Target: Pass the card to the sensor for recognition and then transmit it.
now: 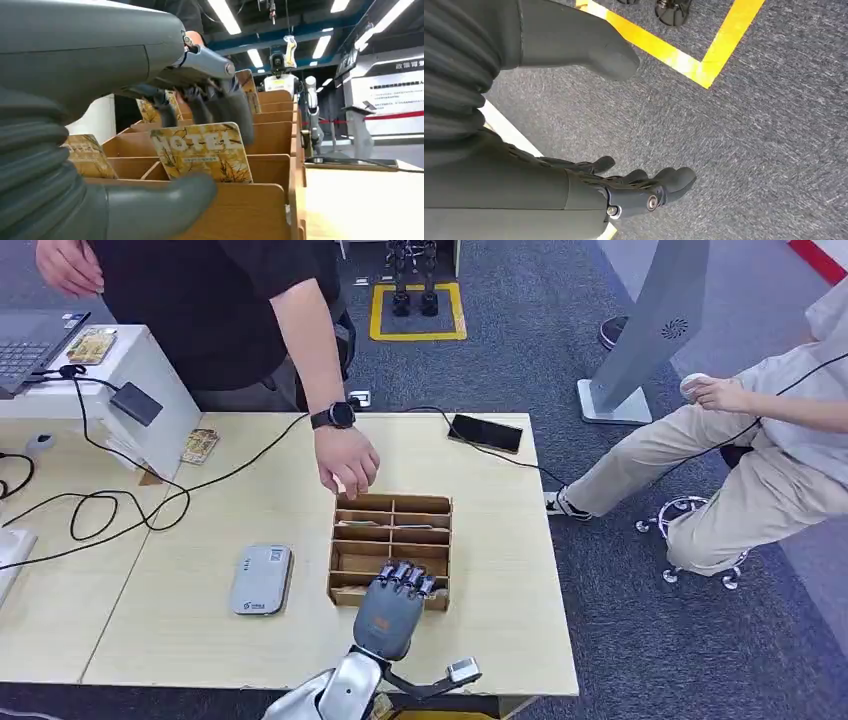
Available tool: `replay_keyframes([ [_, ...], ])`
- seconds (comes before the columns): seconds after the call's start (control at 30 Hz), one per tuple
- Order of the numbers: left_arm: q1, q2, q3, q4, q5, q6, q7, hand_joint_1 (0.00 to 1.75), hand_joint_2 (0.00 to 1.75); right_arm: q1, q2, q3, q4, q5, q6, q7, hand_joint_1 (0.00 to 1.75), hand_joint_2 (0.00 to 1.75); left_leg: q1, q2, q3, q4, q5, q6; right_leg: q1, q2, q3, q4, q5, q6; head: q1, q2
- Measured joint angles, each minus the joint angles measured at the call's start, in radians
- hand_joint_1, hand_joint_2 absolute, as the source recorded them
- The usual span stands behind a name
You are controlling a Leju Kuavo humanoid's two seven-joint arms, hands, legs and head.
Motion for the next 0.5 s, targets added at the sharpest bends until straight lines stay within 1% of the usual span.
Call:
replay_keyframes([
  [0.1, -0.001, -0.005, 0.010, 0.008, 0.000, 0.002, 0.003, 1.75, 1.75, 0.000, 0.000, 0.000, 0.000, 0.000, 0.000, 0.000, 0.00, 1.75, 0.000, 0.000, 0.000, 0.000, 0.000, 0.000, 0.000, 0.000, 0.000, 0.000, 0.000, 0.000, 0.000, 0.000],
  [0.37, -0.017, -0.018, 0.024, 0.038, 0.000, 0.003, 0.076, 1.75, 1.75, -0.003, 0.000, 0.003, 0.002, -0.001, 0.001, 0.006, 0.00, 1.75, 0.000, 0.000, 0.000, 0.000, 0.000, 0.000, 0.000, 0.000, 0.000, 0.000, 0.000, 0.000, 0.000, 0.000],
  [0.5, -0.020, -0.024, 0.024, 0.054, 0.000, 0.006, 0.074, 1.75, 1.75, -0.004, -0.001, 0.005, 0.004, 0.000, 0.005, 0.004, 0.00, 1.75, 0.000, 0.000, 0.000, 0.000, 0.000, 0.000, 0.000, 0.000, 0.000, 0.000, 0.000, 0.000, 0.000, 0.000],
])
